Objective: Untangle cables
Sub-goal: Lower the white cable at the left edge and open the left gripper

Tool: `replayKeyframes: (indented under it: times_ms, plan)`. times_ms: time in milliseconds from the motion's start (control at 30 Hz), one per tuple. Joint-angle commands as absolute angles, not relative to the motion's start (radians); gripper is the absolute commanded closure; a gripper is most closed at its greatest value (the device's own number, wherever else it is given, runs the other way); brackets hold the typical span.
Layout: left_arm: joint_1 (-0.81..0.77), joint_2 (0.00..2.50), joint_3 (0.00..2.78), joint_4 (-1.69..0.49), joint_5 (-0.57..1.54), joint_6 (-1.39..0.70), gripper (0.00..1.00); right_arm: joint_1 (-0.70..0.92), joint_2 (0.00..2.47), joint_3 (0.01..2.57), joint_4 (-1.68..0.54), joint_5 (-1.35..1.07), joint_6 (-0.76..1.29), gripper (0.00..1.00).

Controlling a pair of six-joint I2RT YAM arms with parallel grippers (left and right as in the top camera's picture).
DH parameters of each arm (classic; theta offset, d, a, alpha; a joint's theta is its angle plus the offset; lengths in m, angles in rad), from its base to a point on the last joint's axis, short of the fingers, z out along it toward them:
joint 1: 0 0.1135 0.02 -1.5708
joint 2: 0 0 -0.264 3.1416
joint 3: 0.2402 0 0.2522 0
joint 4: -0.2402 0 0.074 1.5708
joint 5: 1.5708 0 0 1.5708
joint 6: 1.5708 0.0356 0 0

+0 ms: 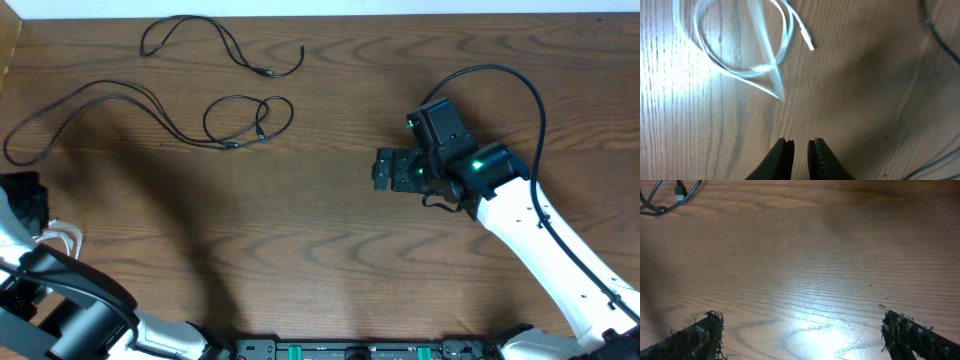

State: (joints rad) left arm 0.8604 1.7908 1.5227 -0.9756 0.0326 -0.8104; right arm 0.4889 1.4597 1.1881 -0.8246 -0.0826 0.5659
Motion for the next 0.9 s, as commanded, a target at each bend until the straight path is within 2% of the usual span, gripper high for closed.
replayKeyframes:
  times_ms: [0,67,167,233,433,467,500,600,867]
  plan:
    - [0.863,1.807,1.517,-0.987,0.034,-0.797,0.72,0.486,1.461,1.182,-0.823,-0.089,0.561,0.01]
    - [0.863,1.806,1.517,-0.987,0.042,-0.796,0.63,0.486,1.461,1.182,-0.823,-0.089,0.561,0.01]
    - [0.863,1.806,1.517,-0.994,0.043,-0.796,0.58,0.486,1.461,1.182,-0.823,-0.089,0.561,0.01]
    - [0.863,1.806,1.516,-0.994,0.041,-0.793,0.48,0.486,1.461,1.182,-0.823,-0.089,0.561,0.01]
    - [0.87,1.807,1.515,-0.987,-0.002,-0.793,0.47,0.486,1.461,1.182,-0.832,-0.089,0.561,0.01]
    - [0.874,1.807,1.515,-0.987,-0.03,-0.793,0.23,0.486,1.461,1.182,-0.835,-0.089,0.561,0.01]
    - [0.877,1.807,1.515,-0.989,-0.059,-0.794,0.2,0.486,1.461,1.182,-0.838,-0.089,0.561,0.01]
    - [0.896,1.81,1.504,-0.989,-0.137,-0.809,0.19,0.486,1.461,1.182,-0.841,-0.089,0.561,0.01]
    - [0.942,1.885,1.491,-0.962,-0.151,-0.808,0.19,0.486,1.461,1.182,-0.853,-0.089,0.561,0.01]
